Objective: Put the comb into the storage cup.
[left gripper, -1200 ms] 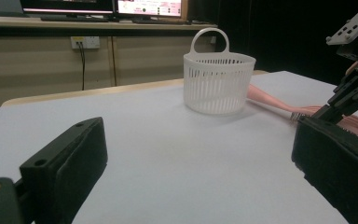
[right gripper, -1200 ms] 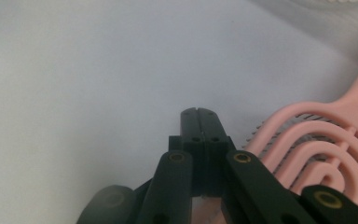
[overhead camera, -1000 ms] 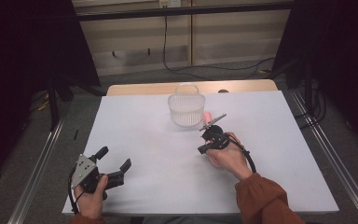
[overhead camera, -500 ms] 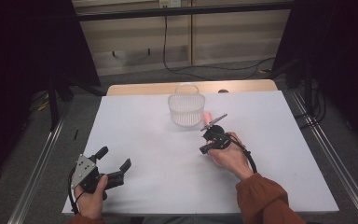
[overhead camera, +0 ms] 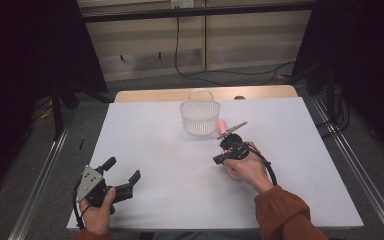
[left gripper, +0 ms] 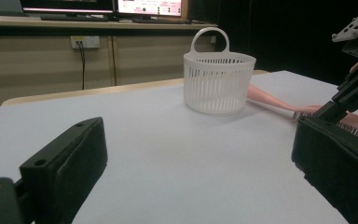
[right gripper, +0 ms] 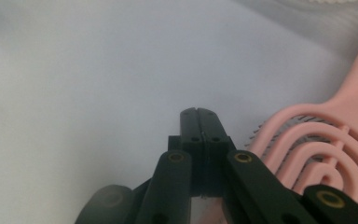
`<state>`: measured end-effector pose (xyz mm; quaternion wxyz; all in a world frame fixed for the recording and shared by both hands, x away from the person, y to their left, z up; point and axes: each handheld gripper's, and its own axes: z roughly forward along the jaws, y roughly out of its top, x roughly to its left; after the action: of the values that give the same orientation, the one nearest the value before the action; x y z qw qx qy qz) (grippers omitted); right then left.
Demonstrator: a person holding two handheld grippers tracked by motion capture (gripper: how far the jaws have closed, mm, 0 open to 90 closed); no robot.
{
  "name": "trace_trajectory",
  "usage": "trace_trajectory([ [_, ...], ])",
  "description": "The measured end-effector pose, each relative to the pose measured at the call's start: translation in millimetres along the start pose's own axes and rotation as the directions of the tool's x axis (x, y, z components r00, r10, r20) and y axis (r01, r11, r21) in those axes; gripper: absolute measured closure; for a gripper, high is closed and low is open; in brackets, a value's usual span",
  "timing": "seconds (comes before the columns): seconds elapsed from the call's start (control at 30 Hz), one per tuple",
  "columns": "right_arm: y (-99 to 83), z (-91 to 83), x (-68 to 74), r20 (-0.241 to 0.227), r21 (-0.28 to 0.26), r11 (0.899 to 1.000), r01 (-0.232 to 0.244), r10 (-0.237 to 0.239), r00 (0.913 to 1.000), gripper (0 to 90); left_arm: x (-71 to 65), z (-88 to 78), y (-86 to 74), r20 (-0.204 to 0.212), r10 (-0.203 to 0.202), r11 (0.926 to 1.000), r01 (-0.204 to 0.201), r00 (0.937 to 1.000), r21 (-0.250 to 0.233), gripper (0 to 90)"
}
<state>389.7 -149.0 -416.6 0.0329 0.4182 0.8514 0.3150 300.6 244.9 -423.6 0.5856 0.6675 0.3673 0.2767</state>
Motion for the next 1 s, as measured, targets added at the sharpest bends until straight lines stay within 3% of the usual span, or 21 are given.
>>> trace_trajectory([
  [0.33, -2.1, -8.9, 1.2, -0.014, -0.089, 0.996, 0.011, -0.012, 0.9998, 80.7, -0.1, -0.1, 0.0, -0.001, 0.001, 1.0000, -0.001, 1.0000, 0.000, 3.4],
  [0.5, -4.1, -16.3, -0.1, -0.027, -0.139, 0.990, 0.003, -0.007, 0.9996, 71.6, 0.0, 0.0, -0.1, 0.000, 0.000, 1.0000, 0.000, 1.0000, 0.001, 3.4],
  [0.63, -8.1, -21.1, -1.8, -0.029, -0.167, 0.986, 0.000, -0.005, 0.9996, 60.0, -0.1, 0.0, 0.0, -0.001, 0.001, 1.0000, -0.001, 1.0000, 0.001, 3.4],
  [1.0, -9.2, -29.6, -4.7, 0.033, -0.231, 0.973, 0.023, -0.016, 0.9993, 12.9, 0.8, -0.8, 0.3, 0.001, 0.004, 1.0000, -0.004, 1.0000, -0.001, 3.4],
])
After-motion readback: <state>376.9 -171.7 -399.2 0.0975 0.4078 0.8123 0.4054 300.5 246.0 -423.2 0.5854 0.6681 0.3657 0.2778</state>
